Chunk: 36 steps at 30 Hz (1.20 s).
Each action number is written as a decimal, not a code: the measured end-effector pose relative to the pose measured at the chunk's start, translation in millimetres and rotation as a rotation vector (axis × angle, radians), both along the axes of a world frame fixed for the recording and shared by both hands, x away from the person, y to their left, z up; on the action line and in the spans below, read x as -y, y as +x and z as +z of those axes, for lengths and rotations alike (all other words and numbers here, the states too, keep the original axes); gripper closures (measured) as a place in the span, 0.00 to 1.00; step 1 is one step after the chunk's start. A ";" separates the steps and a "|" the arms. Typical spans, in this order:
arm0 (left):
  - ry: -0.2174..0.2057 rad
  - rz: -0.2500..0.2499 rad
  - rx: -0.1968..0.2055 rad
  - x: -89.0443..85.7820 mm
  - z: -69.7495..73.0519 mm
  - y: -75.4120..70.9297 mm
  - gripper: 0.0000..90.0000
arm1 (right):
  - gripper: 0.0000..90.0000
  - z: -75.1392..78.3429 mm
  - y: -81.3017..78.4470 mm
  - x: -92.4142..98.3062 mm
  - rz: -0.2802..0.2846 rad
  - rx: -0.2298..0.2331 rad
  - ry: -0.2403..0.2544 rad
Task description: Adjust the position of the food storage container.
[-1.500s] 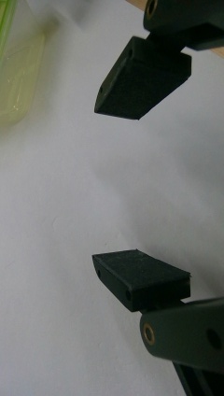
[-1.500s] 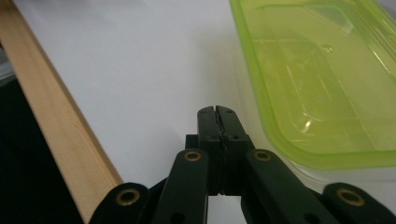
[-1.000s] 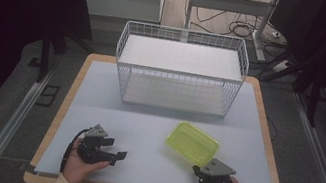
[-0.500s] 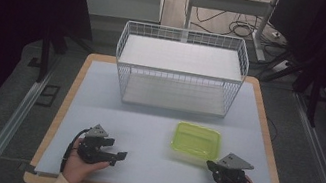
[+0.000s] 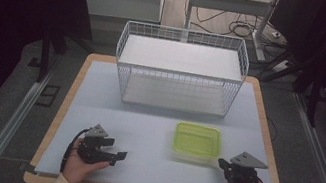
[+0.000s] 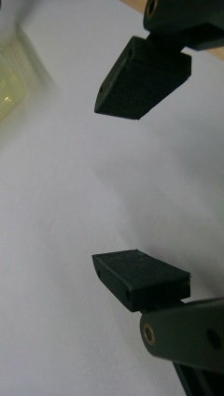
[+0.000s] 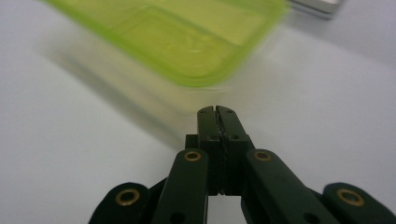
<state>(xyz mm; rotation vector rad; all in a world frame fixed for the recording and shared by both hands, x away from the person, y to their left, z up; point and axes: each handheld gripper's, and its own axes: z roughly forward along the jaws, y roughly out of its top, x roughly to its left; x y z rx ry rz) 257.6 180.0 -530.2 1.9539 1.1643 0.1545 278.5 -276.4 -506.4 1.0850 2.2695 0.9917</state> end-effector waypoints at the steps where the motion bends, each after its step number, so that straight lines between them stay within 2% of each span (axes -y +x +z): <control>1: 0.001 -0.001 0.000 0.3 0.0 0.0 0.26 | 1.00 1.1 3.1 5.0 -0.014 0.001 0.011; 2: 0.002 -0.002 0.001 1.0 0.1 0.1 0.26 | 1.00 2.6 11.9 13.3 -0.021 -0.012 0.035; 6: 0.001 -0.001 0.000 2.1 0.3 0.3 0.26 | 1.00 2.5 23.5 17.1 -0.032 -0.012 0.027; 7: 0.003 -0.002 0.001 1.9 0.4 0.4 0.26 | 1.00 3.7 34.5 17.7 -0.037 -0.027 0.033; 9: 0.002 0.000 0.001 1.9 0.4 0.4 0.26 | 1.00 4.8 38.2 17.9 -0.035 -0.037 0.041; 10: 0.004 -0.002 0.000 1.6 0.3 0.5 0.26 | 1.00 9.1 47.7 17.4 -0.033 -0.061 0.066; 13: 0.004 -0.001 -0.001 1.6 -0.1 0.4 0.26 | 1.00 11.5 54.6 14.6 -0.021 -0.075 0.078; 15: 0.003 -0.002 0.000 1.5 -0.1 0.3 0.26 | 1.00 10.0 62.2 7.9 -0.001 -0.101 0.074; 17: 0.004 -0.001 -0.001 1.2 -0.3 0.3 0.26 | 1.00 9.2 63.8 7.0 -0.002 -0.107 0.071; 18: 0.004 0.000 -0.002 1.0 -0.5 0.4 0.26 | 1.00 5.7 69.7 7.2 0.006 -0.130 0.080; 22: 0.006 -0.001 -0.003 1.4 -0.9 0.5 0.26 | 1.00 2.9 73.8 6.4 0.005 -0.143 0.077; 27: 0.011 -0.005 -0.006 2.6 -1.8 0.9 0.26 | 1.00 4.9 75.4 -1.6 -0.001 -0.127 0.033; 36: 0.012 -0.008 -0.011 3.2 -2.8 1.1 0.26 | 1.00 1.9 80.2 -19.0 0.047 -0.136 0.006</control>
